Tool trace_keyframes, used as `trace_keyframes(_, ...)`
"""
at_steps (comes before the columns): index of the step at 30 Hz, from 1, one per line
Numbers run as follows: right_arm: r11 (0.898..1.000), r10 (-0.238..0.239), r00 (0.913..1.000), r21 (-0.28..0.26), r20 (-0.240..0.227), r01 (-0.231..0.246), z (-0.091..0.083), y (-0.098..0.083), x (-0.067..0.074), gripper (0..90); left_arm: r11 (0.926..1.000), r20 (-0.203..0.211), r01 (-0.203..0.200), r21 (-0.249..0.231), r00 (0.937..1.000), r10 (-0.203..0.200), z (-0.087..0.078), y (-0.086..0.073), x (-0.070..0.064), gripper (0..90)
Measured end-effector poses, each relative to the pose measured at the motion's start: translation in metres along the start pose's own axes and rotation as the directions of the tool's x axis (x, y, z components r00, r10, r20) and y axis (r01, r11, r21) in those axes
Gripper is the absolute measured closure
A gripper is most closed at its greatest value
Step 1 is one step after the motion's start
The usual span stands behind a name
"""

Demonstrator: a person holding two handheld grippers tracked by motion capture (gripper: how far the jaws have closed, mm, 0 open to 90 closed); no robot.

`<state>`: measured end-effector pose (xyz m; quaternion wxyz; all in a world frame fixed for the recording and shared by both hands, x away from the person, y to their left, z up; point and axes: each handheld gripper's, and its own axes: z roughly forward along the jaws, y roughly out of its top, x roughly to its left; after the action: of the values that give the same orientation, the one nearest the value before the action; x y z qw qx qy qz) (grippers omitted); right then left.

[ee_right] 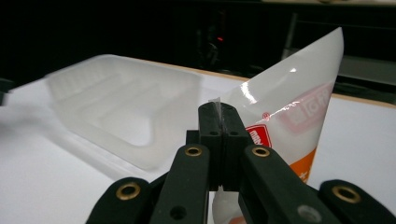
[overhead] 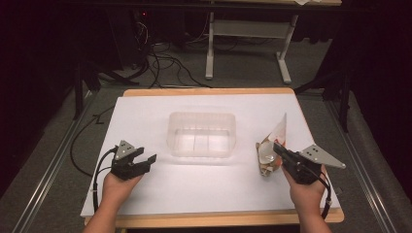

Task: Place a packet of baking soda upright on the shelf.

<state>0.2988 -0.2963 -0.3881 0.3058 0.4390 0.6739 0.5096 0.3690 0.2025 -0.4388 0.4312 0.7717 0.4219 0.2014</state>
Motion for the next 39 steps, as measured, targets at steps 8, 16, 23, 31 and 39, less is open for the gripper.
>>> trace_keyframes(8, 0.996, -0.091, 0.9868, 0.001, -0.134, 0.092, 0.027, 0.005, 0.056, 90.0, 0.9999, 0.002, 0.004, -0.011, 1.0000, -0.004, -0.003, 0.000, 0.002, 41.4)
trace_keyframes(16, 0.996, -0.084, 0.9910, -0.009, -0.104, 0.084, 0.021, -0.001, 0.052, 89.8, 0.9999, 0.007, 0.004, -0.011, 1.0000, -0.004, -0.002, 0.001, 0.002, 41.4)
trace_keyframes(23, 0.996, -0.094, 0.9941, -0.014, -0.055, 0.093, 0.008, -0.004, 0.042, 87.3, 1.0000, 0.007, -0.007, -0.005, 1.0000, 0.007, -0.001, 0.000, 0.000, 41.4)
trace_keyframes(31, 0.999, -0.004, 0.9983, 0.044, 0.058, 0.001, -0.006, -0.015, 0.008, 90.0, 1.0000, 0.012, -0.006, -0.003, 0.9999, 0.006, 0.000, 0.001, 0.000, 41.4)
trace_keyframes(39, 1.000, -0.009, 0.9983, -0.021, 0.058, 0.011, -0.013, 0.011, 0.009, 90.0, 1.0000, 0.009, -0.002, -0.002, 1.0000, 0.002, 0.000, 0.000, 0.000, 41.3)
